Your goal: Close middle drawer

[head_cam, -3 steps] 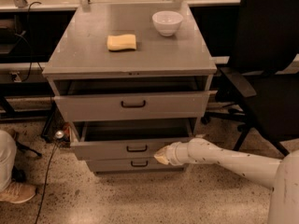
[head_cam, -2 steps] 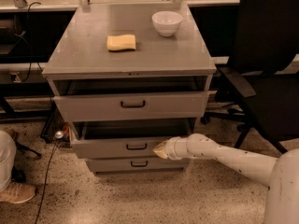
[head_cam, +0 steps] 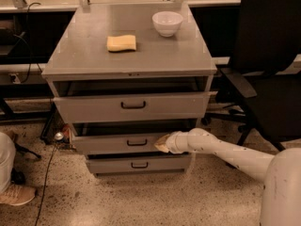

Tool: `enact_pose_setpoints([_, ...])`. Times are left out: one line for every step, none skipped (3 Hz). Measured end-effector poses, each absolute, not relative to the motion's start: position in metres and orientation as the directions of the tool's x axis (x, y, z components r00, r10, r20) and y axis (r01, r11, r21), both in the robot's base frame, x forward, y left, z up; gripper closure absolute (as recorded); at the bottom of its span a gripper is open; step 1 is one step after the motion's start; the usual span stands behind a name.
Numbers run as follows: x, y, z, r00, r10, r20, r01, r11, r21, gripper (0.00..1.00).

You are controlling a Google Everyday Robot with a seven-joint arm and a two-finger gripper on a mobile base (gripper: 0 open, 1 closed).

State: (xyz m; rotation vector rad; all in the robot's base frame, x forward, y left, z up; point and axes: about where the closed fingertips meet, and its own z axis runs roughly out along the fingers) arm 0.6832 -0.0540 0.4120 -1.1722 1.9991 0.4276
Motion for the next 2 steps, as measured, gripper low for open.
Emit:
enact_pose_setpoints([0.6898,-0.0551,0.4134,-0.28,-0.594,-0.754,-0.848,0.522,-0.096,1.0])
enact_pose_setpoints([0.6992,-0.0563,0.4153,-0.275,-0.599,-0.752,-0.849,0.519,-0.103,1.0])
